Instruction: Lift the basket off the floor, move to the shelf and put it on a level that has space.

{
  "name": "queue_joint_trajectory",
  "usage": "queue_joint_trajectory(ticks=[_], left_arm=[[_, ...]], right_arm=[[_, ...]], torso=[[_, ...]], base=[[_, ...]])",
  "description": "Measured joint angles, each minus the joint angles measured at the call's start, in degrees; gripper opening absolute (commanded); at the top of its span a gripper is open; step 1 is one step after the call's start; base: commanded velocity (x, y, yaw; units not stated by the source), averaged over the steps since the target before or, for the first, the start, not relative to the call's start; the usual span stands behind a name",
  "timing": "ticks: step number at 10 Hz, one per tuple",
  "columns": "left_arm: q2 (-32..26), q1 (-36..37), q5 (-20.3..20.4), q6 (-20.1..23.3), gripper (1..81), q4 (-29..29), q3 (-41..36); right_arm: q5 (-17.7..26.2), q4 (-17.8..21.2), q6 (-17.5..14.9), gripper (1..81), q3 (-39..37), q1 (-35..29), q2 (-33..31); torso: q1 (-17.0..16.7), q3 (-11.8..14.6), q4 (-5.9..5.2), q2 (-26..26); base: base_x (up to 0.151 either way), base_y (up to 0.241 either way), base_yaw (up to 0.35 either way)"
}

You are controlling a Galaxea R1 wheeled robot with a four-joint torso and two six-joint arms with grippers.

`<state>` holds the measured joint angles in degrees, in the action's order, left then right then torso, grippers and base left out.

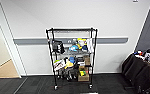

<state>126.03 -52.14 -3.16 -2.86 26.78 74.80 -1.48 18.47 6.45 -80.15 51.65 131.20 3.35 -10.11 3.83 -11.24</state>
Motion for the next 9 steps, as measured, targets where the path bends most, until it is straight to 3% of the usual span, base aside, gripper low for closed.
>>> queue_joint_trajectory(ticks=[4, 9], left_arm=[[-0.3, 0.0, -0.3, 0.0, 1.0, 0.0, 0.0], [-0.1, -0.1, -0.3, 0.0, 1.0, 0.0, -0.1]], right_arm=[[0.0, 0.0, 0.0, 1.0, -0.1, 0.0, -0.4], [0.1, 0.0, 0.0, 1.0, -0.1, 0.4, -0.8]], torso=[[0.0, 0.0, 0.00, 0.0], [-0.1, 0.0, 0.00, -0.1]], base=[[0.017, 0.000, 0.000], [0.117, 0.000, 0.000]])
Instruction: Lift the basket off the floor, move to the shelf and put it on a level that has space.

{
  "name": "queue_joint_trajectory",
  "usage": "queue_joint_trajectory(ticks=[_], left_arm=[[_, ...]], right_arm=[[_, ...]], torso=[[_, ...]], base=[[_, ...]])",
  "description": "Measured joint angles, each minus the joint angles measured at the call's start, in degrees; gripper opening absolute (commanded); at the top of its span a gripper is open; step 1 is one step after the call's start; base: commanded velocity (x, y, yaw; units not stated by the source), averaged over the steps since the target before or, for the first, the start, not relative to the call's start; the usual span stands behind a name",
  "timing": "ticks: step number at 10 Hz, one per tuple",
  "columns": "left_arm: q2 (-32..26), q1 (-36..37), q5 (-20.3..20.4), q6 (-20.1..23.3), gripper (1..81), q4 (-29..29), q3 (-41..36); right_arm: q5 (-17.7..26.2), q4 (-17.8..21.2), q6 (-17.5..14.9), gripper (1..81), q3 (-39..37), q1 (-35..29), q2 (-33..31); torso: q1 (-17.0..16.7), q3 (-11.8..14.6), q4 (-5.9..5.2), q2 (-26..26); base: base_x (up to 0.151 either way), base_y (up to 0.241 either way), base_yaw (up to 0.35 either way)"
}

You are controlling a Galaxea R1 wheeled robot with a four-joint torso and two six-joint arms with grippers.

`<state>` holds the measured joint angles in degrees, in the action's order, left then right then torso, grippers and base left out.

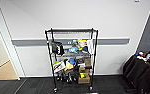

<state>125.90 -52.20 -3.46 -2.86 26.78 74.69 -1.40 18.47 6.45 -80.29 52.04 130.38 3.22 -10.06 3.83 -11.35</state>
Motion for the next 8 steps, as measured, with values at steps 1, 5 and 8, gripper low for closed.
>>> queue_joint_trajectory(ticks=[1, 5, 8], left_arm=[[0.0, -0.1, -0.3, 0.0, 1.0, 0.0, 0.0], [0.3, 0.0, -0.3, 0.0, 1.0, 0.0, 0.0], [0.3, 0.0, -0.3, 0.0, 1.0, 0.0, 0.0]], right_arm=[[0.0, 0.0, 0.0, 1.0, 0.0, 0.0, 0.0], [0.1, 0.0, 0.0, 1.0, 0.0, 0.0, -0.6], [0.1, 0.0, 0.0, 1.0, 0.0, 0.0, -0.6]], torso=[[0.0, 0.0, 0.00, 0.0], [0.0, 0.0, 0.00, 0.0], [0.0, 0.0, 0.00, 0.0]], base=[[0.136, 0.000, 0.000], [0.136, 0.000, 0.000], [0.136, 0.000, 0.000]])
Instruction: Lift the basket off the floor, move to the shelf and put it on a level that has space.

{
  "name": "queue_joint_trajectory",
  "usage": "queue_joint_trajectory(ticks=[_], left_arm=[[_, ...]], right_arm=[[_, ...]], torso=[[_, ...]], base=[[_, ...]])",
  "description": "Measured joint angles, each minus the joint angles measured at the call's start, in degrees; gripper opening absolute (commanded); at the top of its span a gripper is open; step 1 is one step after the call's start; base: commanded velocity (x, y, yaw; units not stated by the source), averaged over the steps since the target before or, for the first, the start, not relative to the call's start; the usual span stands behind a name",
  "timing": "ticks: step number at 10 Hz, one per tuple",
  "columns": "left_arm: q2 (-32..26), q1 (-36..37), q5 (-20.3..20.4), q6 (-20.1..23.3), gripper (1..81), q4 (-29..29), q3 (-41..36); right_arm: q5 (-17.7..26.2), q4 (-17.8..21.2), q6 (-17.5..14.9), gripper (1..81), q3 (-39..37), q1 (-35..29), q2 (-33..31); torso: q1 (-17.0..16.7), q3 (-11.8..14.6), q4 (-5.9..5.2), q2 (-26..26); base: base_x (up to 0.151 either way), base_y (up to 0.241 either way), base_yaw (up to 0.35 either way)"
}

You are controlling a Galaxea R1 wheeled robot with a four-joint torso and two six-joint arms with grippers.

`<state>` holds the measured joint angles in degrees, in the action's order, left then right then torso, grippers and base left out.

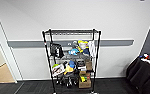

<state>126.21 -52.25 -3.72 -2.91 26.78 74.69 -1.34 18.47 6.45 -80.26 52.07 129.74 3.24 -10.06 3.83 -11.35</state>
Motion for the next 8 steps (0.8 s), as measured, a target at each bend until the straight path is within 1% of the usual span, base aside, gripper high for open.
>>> queue_joint_trajectory(ticks=[8], left_arm=[[0.0, 0.0, 0.3, 0.0, 1.0, 0.0, 0.0]], right_arm=[[0.0, 0.0, 0.0, 1.0, 0.0, 0.0, 0.0]], torso=[[0.0, 0.0, 0.00, 0.0]], base=[[0.135, 0.000, 0.000]])
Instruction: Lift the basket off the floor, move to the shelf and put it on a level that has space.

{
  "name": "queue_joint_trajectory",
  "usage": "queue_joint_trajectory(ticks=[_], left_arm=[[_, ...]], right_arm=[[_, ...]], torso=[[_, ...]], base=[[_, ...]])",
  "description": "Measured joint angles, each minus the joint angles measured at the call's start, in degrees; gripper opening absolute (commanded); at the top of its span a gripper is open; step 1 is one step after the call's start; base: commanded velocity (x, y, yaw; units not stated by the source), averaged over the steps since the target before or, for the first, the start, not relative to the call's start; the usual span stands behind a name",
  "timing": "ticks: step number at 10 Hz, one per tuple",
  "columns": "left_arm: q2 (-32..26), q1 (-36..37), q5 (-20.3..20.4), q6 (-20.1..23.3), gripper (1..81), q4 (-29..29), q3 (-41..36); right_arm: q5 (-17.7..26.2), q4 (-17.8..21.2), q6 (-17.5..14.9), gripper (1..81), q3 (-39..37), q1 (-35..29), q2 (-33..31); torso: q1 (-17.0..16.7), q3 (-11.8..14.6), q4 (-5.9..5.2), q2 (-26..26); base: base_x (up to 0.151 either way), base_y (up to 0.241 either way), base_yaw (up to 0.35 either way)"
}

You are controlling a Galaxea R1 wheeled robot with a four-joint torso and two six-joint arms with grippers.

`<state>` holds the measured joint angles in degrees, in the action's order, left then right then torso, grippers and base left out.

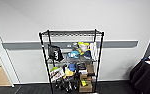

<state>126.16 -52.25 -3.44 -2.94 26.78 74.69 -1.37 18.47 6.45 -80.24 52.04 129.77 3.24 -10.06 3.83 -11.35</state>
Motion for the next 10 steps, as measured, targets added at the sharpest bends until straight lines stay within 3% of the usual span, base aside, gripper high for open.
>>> queue_joint_trajectory(ticks=[10], left_arm=[[-0.1, 0.0, 0.0, 0.0, 1.0, 0.0, 0.0]], right_arm=[[-0.1, 0.0, 0.0, 1.0, 0.1, 0.0, 0.0]], torso=[[0.0, 0.0, 0.00, 0.0]], base=[[0.126, 0.000, 0.000]])
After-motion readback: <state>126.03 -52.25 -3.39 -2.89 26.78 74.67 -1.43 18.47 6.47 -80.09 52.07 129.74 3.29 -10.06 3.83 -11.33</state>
